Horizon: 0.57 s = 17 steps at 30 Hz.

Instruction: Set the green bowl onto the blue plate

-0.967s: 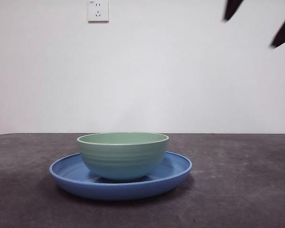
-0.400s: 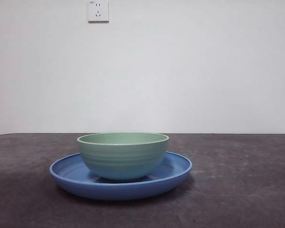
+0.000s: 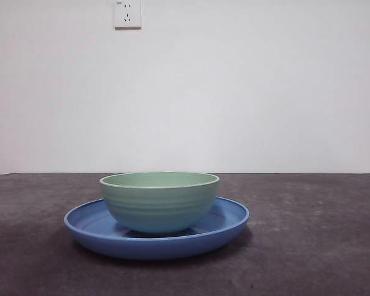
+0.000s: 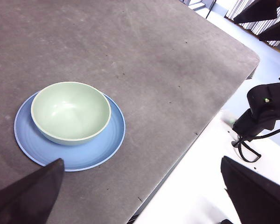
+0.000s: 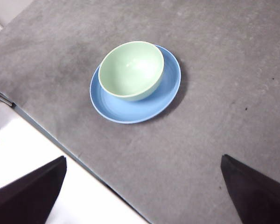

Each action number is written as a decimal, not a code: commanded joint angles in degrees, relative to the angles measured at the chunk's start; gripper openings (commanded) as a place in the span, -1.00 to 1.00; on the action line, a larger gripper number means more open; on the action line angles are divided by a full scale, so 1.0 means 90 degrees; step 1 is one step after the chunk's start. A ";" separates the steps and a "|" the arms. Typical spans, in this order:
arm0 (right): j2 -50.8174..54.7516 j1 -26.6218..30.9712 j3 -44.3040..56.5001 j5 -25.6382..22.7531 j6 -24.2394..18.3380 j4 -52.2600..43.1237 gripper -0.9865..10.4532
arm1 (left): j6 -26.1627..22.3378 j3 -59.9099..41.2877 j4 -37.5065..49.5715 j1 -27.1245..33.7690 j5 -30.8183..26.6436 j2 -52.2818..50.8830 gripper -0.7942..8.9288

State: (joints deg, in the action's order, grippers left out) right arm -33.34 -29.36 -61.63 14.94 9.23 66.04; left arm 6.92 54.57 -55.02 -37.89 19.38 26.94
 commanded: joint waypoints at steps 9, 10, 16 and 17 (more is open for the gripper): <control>0.0017 -0.0051 -0.0066 0.0080 0.0102 -0.0357 -0.80 | -0.0024 0.0039 0.0087 -0.0036 0.0012 0.0034 -0.79; 0.0017 -0.0051 -0.0066 0.0078 0.0102 -0.0355 -0.80 | -0.0022 0.0039 0.0080 -0.0036 0.0012 0.0034 -0.79; 0.0017 -0.0051 -0.0070 0.0068 0.0090 -0.0335 -0.80 | -0.0024 0.0039 0.0078 -0.0036 0.0012 0.0034 -0.79; 0.0017 -0.0051 -0.0070 0.0068 0.0090 -0.0338 -0.80 | -0.0024 0.0039 0.0075 -0.0036 0.0012 0.0034 -0.79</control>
State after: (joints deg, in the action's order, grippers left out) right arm -32.93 -29.36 -61.63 15.38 9.52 63.57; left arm 6.94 54.57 -55.02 -37.89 19.38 26.94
